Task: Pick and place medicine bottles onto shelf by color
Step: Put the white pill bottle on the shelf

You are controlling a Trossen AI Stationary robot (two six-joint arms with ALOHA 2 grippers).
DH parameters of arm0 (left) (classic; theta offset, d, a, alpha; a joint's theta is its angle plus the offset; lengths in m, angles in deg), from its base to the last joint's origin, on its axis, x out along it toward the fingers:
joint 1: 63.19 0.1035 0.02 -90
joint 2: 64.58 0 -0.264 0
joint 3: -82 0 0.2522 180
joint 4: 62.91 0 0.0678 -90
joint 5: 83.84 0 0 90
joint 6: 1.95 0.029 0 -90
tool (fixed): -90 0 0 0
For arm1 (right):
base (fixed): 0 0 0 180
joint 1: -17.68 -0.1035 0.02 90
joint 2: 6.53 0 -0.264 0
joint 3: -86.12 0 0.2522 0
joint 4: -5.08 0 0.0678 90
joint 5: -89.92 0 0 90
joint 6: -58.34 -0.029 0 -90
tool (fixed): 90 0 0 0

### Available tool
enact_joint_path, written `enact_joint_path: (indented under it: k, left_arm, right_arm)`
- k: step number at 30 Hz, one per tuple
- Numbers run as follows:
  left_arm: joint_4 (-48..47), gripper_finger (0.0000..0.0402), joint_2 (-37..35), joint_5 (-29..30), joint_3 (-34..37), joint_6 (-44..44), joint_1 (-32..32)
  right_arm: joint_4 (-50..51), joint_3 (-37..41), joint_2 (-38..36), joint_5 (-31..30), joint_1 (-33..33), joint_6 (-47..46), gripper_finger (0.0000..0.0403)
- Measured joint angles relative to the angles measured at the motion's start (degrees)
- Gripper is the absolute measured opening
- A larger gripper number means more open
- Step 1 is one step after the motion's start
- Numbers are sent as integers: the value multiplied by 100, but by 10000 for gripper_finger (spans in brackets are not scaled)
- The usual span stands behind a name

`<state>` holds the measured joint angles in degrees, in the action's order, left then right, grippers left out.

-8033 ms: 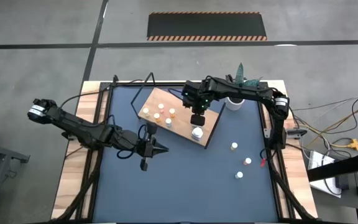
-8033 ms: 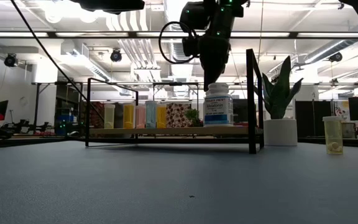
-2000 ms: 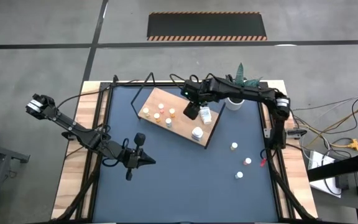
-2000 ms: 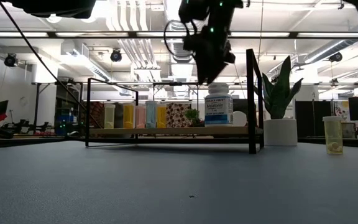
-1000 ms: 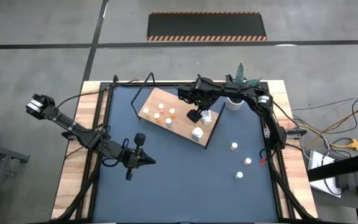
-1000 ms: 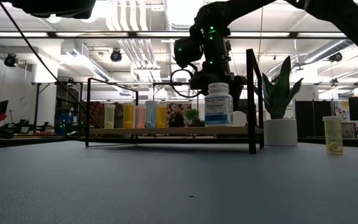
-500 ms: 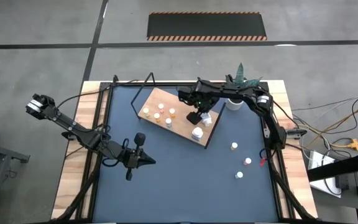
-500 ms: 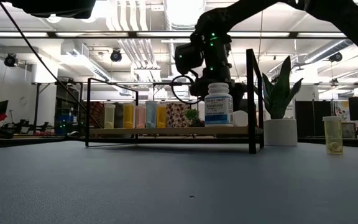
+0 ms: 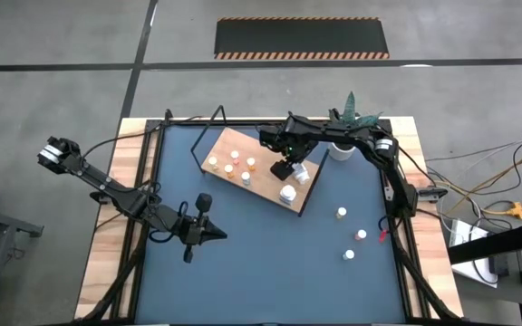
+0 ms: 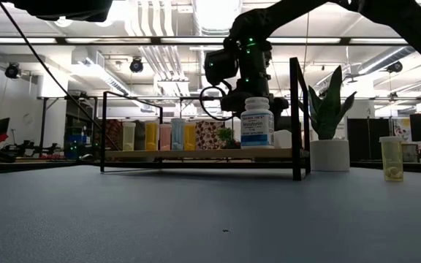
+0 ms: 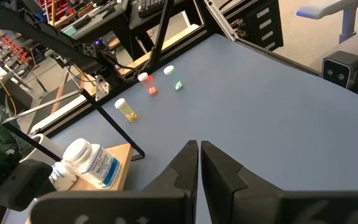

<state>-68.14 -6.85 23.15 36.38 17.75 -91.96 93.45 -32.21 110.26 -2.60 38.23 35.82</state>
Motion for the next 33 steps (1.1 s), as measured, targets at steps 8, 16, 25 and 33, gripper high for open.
enact_joint_path:
  k: [8,16,25,33]
  left_arm:
    - [0,1,0,0,0,0,0]
    - [4,1,0,2,0,2,0]
    - [21,1,0,2,0,13,0]
    - [417,1,0,4,0,52,-2]
  right_arm:
    - [9,-28,-11,-1,0,66,244]
    - [5,-528,-181,-190,-4,322,238]
    - [-62,-1004,-831,-511,-49,590,237]
    - [-381,-906,-1643,-96,-472,1033,237]
